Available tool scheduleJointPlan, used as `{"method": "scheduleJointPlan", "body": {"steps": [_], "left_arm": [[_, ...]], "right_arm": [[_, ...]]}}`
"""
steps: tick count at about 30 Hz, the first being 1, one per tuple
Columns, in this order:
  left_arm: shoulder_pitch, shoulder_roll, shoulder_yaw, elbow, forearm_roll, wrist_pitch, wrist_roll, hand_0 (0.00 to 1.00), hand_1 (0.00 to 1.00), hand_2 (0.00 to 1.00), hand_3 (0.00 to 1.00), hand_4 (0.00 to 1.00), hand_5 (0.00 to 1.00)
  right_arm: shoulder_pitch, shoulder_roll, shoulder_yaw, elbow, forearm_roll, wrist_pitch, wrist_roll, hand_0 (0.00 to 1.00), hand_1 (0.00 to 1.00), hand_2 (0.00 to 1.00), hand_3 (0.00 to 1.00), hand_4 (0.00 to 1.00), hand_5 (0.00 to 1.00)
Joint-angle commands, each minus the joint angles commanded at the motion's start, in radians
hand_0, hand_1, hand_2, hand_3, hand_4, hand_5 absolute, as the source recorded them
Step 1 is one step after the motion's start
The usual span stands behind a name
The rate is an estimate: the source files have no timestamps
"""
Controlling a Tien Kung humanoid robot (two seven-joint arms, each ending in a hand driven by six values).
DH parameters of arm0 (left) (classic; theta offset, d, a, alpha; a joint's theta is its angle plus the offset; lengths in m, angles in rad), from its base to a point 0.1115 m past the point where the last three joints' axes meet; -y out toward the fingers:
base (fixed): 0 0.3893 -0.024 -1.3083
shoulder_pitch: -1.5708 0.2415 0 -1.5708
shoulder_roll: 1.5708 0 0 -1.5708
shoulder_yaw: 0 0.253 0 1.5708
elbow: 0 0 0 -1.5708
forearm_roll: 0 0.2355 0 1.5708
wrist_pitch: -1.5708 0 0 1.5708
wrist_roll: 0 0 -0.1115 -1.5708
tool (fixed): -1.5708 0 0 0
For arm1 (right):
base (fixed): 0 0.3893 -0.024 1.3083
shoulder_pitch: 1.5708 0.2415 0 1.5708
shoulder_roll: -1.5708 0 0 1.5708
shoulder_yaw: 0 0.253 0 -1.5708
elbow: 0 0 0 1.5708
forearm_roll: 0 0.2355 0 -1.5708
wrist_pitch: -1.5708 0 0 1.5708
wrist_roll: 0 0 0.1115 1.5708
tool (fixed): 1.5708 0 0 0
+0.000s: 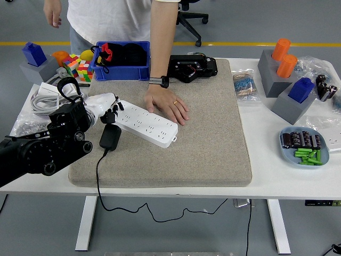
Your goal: Press the white button,pick up the black plug,place it near the board,insert it into the board
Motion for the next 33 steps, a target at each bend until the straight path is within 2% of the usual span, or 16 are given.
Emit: {"method": "scheduleJointPlan", "body": {"steps": [8,15,25,33], "left_arm": [[-0.004,-0.005,0.028,0.011,-0.009,0.0,0.002,0.002,0.002,0.087,0.631,0.002,0.002],[-0.004,-0.005,0.02,0.009,-0.006,0.005,-0.001,0.002,0.002,0.087,0.626,0.002,0.002],[-0.015,-0.023,0.065,0.037,-0.024,0.014,-0.009,0.002,0.002,0.087,0.627,0.002,0.002],[-0.021,-0.024,0.07,0.042,-0.027,0.016,-0.011,0.002,0.002,0.087,0.625,0.002,0.002]], "right_arm": [[0.001,0.002,-0.001,0.0,0.0,-0.002,0.002,0.63,0.605,0.604,0.587,0.66,0.396],[0.0,0.002,-0.002,0.0,0.002,-0.002,0.003,0.629,0.604,0.602,0.587,0.659,0.396],[0.0,0.004,-0.005,0.0,0.004,-0.003,0.003,0.63,0.603,0.602,0.586,0.66,0.398],[0.0,0.003,-0.003,0.0,0.003,-0.004,0.004,0.629,0.603,0.602,0.586,0.66,0.398]]}}
